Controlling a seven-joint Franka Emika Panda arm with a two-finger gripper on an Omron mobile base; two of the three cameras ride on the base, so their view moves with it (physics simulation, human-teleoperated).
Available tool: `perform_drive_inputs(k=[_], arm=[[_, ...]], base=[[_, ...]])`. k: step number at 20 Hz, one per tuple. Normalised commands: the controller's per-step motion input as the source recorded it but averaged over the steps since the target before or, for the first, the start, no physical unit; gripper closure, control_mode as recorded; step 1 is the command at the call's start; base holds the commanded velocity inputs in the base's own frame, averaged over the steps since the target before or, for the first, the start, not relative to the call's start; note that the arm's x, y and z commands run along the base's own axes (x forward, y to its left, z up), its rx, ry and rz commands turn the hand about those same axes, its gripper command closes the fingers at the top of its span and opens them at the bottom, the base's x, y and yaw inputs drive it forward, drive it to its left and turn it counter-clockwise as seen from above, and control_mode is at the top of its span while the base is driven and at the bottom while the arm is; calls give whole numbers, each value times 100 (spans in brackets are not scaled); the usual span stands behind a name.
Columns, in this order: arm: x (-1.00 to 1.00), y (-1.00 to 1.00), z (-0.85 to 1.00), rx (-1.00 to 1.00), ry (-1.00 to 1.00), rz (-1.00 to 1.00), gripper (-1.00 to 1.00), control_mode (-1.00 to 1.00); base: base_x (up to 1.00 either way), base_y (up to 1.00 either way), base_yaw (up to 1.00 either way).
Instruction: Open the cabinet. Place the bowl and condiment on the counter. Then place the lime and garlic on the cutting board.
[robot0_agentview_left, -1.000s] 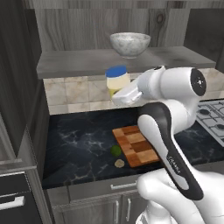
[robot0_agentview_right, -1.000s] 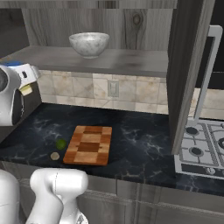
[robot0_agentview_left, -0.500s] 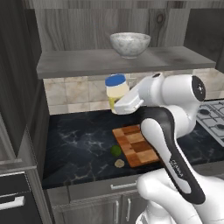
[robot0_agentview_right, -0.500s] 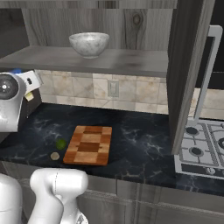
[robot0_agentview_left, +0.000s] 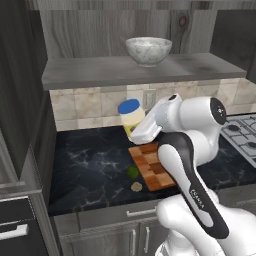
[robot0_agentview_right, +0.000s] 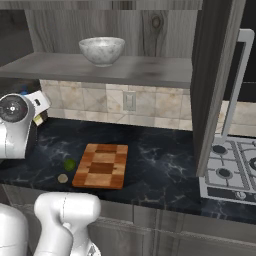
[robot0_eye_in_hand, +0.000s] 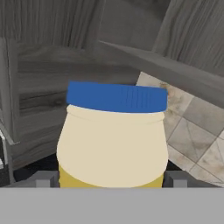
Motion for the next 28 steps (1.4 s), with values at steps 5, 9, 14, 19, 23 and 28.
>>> perform_drive_inputs(k=[5,9,14,19,23,28], arm=[[15,0,-38,-2,0,2,100,-100],[24,0,-33,0,0,2,100,-100],[40,5,-32,0,0,3,100,-100],[43,10,-31,1,5,4,100,-100],[39,17,-31,2,6,5,100,-100],[42,25,-30,2,3,4,100,-100]], base=[[0,0,0],[0,0,0],[0,0,0],[0,0,0],[0,0,0],[0,0,0]])
